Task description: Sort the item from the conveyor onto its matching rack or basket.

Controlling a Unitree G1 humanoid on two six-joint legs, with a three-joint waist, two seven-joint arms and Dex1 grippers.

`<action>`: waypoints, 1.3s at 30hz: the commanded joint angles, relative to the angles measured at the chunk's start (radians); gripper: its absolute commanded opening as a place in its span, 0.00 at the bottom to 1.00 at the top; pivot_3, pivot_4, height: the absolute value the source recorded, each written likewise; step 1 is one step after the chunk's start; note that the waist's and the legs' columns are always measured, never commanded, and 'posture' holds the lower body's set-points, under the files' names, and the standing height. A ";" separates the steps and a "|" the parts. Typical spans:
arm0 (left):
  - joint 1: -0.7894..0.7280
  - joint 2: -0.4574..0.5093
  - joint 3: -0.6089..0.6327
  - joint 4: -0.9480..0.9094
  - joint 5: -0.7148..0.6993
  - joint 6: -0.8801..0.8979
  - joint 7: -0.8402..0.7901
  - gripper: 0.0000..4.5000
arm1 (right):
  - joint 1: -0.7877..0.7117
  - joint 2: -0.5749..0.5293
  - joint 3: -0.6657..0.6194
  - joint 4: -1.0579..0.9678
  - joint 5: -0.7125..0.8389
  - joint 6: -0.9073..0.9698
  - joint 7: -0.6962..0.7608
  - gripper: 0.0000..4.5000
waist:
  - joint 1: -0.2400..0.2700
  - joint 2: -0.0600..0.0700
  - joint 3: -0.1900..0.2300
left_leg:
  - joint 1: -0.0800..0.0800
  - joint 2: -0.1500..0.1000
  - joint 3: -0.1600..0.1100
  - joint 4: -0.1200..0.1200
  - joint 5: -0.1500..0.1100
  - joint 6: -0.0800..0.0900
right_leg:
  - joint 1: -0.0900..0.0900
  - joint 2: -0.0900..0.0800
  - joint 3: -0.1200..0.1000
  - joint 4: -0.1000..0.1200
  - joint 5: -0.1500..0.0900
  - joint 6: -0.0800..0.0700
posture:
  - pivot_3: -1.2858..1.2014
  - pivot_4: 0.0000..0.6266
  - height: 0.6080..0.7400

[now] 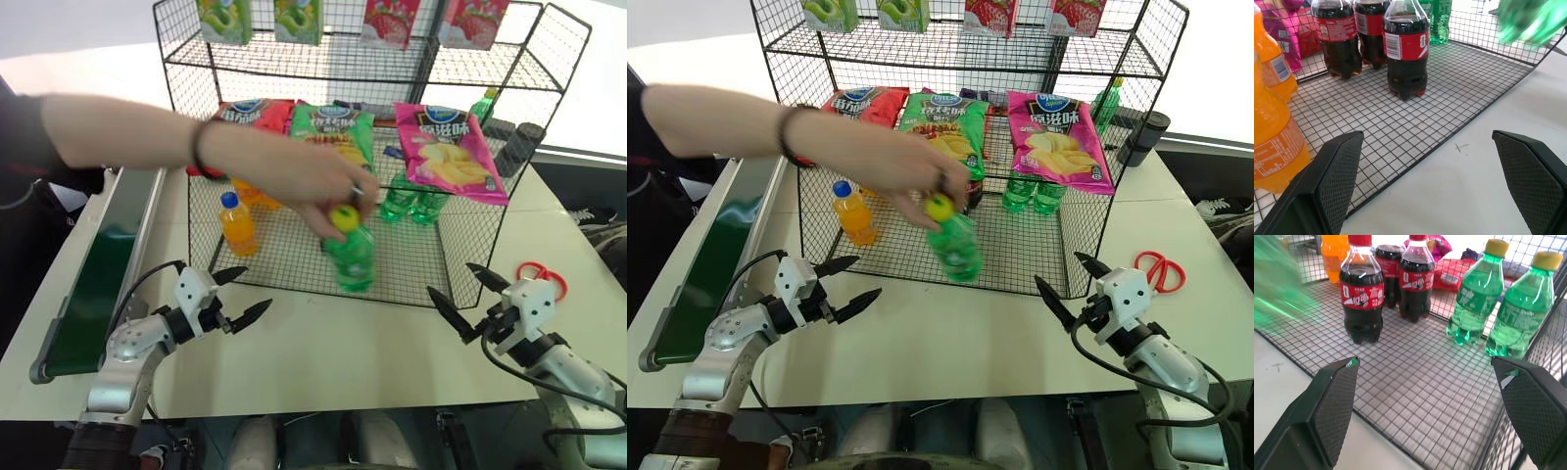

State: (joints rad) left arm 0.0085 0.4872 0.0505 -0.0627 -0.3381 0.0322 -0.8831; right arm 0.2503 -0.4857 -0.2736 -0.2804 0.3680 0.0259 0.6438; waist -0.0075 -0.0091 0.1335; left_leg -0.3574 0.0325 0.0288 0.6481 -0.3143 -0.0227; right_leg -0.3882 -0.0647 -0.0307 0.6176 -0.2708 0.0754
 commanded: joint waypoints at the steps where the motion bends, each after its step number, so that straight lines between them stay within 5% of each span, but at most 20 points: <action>1: 0.008 0.007 0.018 -0.041 -0.008 -0.009 0.013 1.00 | -0.021 0.004 0.009 -0.013 0.001 -0.013 0.000 1.00 | 0.000 0.000 0.000 | 0.000 0.000 0.000 0.000 0.000 0.000 | 0.000 0.000 0.000 0.000 0.000 0.000 | 0.52 0.24 1.00; 15: 0.006 0.038 0.150 -0.122 -0.093 0.090 0.109 1.00 | -0.108 -0.021 0.023 0.049 -0.001 -0.010 0.025 1.00 | -0.001 0.000 0.000 | 0.000 0.000 0.000 0.000 0.000 0.000 | 0.000 -0.001 0.000 0.000 0.000 0.000 | 0.52 0.24 1.00; 27: 0.022 -0.004 0.458 -0.103 -0.225 0.202 0.371 1.00 | -0.194 -0.001 0.097 0.108 -0.009 -0.016 0.070 1.00 | -0.003 0.000 0.000 | 0.000 0.000 0.000 0.000 0.000 0.000 | 0.000 -0.001 0.000 0.000 0.001 0.001 | 0.52 0.24 1.00; 39: -0.082 -0.014 0.466 0.102 -0.094 0.144 0.536 1.00 | -0.236 0.106 0.353 -0.047 0.000 0.068 0.087 1.00 | -0.001 -0.003 0.000 | 0.000 0.000 0.000 0.000 0.000 0.000 | 0.000 -0.001 0.000 0.000 0.001 0.002 | 0.52 0.24 1.00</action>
State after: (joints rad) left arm -0.0620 0.4738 0.4946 0.0339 -0.4349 0.2060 -0.3609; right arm 0.0196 -0.3897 0.0539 -0.2538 0.3579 0.0862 0.7314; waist -0.0088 -0.0119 0.1332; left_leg -0.3575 0.0326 0.0285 0.6480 -0.3143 -0.0228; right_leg -0.3890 -0.0660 -0.0310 0.6182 -0.2698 0.0771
